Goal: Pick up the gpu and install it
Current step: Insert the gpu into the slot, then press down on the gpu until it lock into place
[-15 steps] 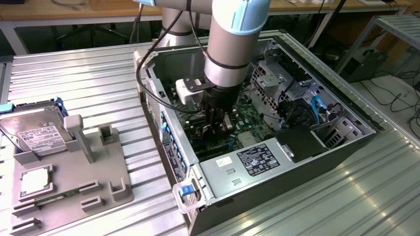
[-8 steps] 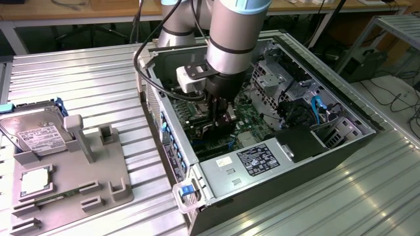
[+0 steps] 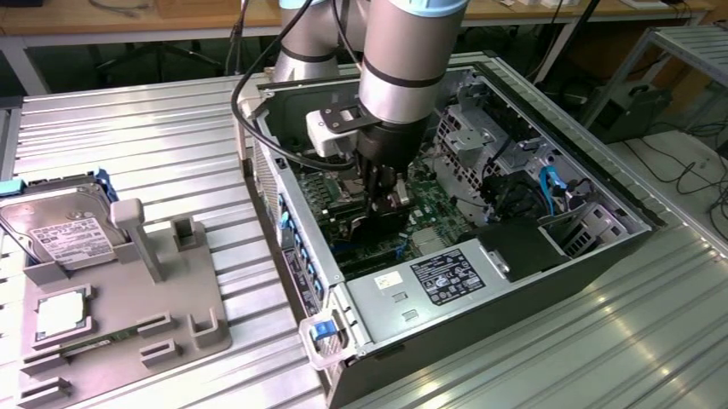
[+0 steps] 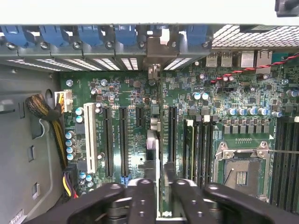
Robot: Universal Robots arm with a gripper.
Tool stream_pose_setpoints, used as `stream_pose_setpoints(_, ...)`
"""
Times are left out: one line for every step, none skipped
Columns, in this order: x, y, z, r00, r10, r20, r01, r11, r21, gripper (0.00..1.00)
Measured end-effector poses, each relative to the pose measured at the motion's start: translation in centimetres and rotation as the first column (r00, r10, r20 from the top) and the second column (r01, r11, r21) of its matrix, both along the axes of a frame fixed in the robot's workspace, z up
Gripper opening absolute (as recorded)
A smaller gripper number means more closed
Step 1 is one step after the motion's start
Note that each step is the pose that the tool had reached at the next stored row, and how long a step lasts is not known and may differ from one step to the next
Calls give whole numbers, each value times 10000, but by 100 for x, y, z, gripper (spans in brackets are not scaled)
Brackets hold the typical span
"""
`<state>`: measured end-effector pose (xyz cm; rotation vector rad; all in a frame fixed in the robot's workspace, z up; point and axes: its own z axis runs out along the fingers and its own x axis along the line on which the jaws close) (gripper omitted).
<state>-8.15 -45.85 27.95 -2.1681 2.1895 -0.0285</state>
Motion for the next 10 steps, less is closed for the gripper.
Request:
stream_pose_setpoints(0, 0, 0, 10000, 0, 0, 0, 10000, 1, 15)
stream_pose_setpoints(0, 0, 0, 10000, 0, 0, 0, 10000, 0, 11)
stream_pose_setpoints(0, 0, 0, 10000, 0, 0, 0, 10000, 0, 11)
stream_pose_setpoints(0, 0, 0, 10000, 0, 0, 0, 10000, 0, 11)
stream_pose_setpoints(0, 0, 0, 10000, 0, 0, 0, 10000, 0, 11)
stream_pose_setpoints(0, 0, 0, 10000, 0, 0, 0, 10000, 1, 11)
stream_pose_setpoints(0, 0, 0, 10000, 0, 0, 0, 10000, 0, 11)
stream_pose_setpoints(0, 0, 0, 10000, 0, 0, 0, 10000, 0, 11)
stream_pose_setpoints(0, 0, 0, 10000, 0, 0, 0, 10000, 0, 11)
stream_pose_setpoints(0, 0, 0, 10000, 0, 0, 0, 10000, 0, 11)
